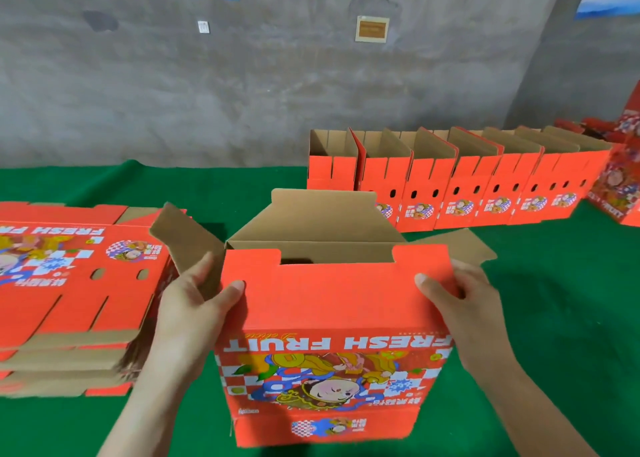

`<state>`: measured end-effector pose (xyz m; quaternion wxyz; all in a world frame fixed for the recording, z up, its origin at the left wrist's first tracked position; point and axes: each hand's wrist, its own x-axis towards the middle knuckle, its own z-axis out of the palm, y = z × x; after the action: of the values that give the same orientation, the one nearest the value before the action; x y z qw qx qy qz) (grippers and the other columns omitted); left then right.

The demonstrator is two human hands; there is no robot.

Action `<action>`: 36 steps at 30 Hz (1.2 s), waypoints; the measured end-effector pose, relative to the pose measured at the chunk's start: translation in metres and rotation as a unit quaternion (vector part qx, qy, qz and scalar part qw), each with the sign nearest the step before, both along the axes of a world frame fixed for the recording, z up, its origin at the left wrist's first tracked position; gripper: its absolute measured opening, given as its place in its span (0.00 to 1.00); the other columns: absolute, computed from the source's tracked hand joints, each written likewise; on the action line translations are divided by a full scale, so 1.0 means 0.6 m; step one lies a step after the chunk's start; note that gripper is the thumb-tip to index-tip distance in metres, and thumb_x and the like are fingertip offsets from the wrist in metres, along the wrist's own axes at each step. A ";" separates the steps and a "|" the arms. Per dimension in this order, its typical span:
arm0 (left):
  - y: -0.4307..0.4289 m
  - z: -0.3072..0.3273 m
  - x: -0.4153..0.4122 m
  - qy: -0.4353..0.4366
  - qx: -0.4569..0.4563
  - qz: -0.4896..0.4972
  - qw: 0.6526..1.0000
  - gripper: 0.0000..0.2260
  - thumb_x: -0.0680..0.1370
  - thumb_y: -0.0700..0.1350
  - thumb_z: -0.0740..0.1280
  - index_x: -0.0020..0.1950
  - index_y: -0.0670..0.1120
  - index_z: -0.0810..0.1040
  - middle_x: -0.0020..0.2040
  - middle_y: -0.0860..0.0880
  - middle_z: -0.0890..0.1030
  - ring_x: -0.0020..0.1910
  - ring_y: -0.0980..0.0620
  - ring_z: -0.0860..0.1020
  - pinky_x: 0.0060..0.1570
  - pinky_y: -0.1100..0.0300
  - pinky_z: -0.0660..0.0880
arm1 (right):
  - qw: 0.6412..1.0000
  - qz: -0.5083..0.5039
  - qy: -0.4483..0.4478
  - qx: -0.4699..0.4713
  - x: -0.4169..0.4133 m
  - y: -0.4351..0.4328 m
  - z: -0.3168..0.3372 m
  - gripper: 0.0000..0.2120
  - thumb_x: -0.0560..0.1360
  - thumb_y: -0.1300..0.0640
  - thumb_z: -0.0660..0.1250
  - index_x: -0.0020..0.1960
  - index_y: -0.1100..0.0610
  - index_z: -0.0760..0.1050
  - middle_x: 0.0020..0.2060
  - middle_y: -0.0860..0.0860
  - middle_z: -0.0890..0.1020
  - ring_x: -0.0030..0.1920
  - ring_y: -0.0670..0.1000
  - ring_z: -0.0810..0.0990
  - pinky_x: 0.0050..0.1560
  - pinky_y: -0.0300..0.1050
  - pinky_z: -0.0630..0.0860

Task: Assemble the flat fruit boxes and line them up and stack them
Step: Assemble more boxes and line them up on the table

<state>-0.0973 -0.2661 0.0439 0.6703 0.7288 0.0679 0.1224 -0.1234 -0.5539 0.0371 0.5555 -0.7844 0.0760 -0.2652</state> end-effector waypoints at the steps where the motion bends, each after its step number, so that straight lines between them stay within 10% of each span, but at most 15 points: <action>1: 0.001 -0.003 0.000 -0.002 0.030 0.017 0.999 0.27 0.74 0.35 0.70 0.72 0.44 0.69 0.59 0.48 0.80 0.51 0.58 0.79 0.57 0.57 0.76 | 1.000 0.002 0.005 -0.017 0.000 -0.001 0.000 0.10 0.71 0.59 0.72 0.39 0.44 0.77 0.53 0.46 0.76 0.53 0.46 0.75 0.52 0.38 0.71; 8: 0.004 -0.017 0.003 -0.028 0.231 0.039 0.972 0.32 0.71 0.36 0.73 0.73 0.45 0.66 0.69 0.41 0.72 0.67 0.44 0.72 0.66 0.52 0.68 | 0.995 0.001 0.054 -0.085 -0.002 -0.006 -0.003 0.12 0.70 0.60 0.74 0.46 0.46 0.77 0.64 0.46 0.70 0.65 0.44 0.68 0.66 0.37 0.63; 11: 0.003 -0.013 0.000 -0.022 0.299 0.034 0.953 0.33 0.71 0.35 0.72 0.74 0.45 0.65 0.70 0.38 0.70 0.71 0.42 0.67 0.67 0.53 0.66 | 0.984 -0.021 0.092 -0.152 0.000 -0.013 -0.007 0.32 0.69 0.58 0.75 0.70 0.57 0.68 0.73 0.47 0.63 0.72 0.44 0.60 0.67 0.31 0.53; 15: -0.001 -0.004 -0.005 -0.033 0.343 0.030 0.938 0.33 0.71 0.33 0.71 0.74 0.43 0.65 0.74 0.39 0.64 0.75 0.41 0.59 0.73 0.49 0.58 | 0.971 -0.015 0.069 -0.228 0.000 -0.013 0.005 0.38 0.68 0.59 0.75 0.74 0.58 0.62 0.75 0.45 0.59 0.74 0.43 0.56 0.64 0.29 0.50; 20: -0.003 -0.001 -0.002 -0.148 0.426 0.003 0.893 0.32 0.65 0.28 0.73 0.69 0.37 0.70 0.74 0.49 0.52 0.73 0.62 0.46 0.72 0.61 0.42 | 0.951 0.025 0.033 -0.307 0.004 -0.009 0.012 0.41 0.67 0.63 0.75 0.75 0.55 0.61 0.73 0.36 0.53 0.75 0.41 0.47 0.68 0.32 0.47; 23: -0.001 -0.002 0.001 -0.156 0.418 -0.014 0.895 0.32 0.65 0.28 0.73 0.69 0.36 0.71 0.72 0.53 0.54 0.76 0.51 0.53 0.70 0.68 0.45 | 0.954 0.017 0.032 -0.299 0.007 -0.009 0.012 0.42 0.66 0.62 0.76 0.75 0.56 0.60 0.72 0.36 0.53 0.76 0.42 0.47 0.68 0.32 0.46; 27: -0.003 0.000 0.006 -0.198 0.388 -0.042 0.899 0.37 0.62 0.25 0.73 0.70 0.37 0.69 0.71 0.55 0.56 0.66 0.80 0.49 0.61 0.84 0.47 | 0.912 0.034 0.010 -0.408 0.014 -0.009 0.024 0.39 0.62 0.62 0.78 0.71 0.56 0.68 0.75 0.49 0.60 0.77 0.52 0.49 0.74 0.53 0.42; 33: -0.001 0.009 0.020 -0.193 0.411 -0.050 0.890 0.36 0.64 0.25 0.71 0.71 0.41 0.69 0.74 0.54 0.58 0.70 0.64 0.59 0.63 0.82 0.48 | 0.834 0.134 -0.044 -0.534 0.040 0.008 0.073 0.28 0.63 0.56 0.78 0.62 0.53 0.78 0.66 0.47 0.75 0.59 0.59 0.74 0.58 0.56 0.70; 36: -0.001 0.009 0.022 -0.176 0.422 -0.063 0.887 0.34 0.67 0.27 0.70 0.72 0.43 0.68 0.76 0.52 0.58 0.73 0.54 0.61 0.68 0.73 0.51 | 0.788 0.108 -0.007 -0.606 0.062 0.028 0.095 0.31 0.69 0.45 0.70 0.70 0.47 0.69 0.73 0.46 0.66 0.56 0.55 0.67 0.59 0.51 0.66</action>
<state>-0.0840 -0.2665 0.0496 0.3070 0.9121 -0.1548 0.2233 -0.0861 -0.5370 0.0940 -0.0080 -0.9611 -0.1891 -0.2011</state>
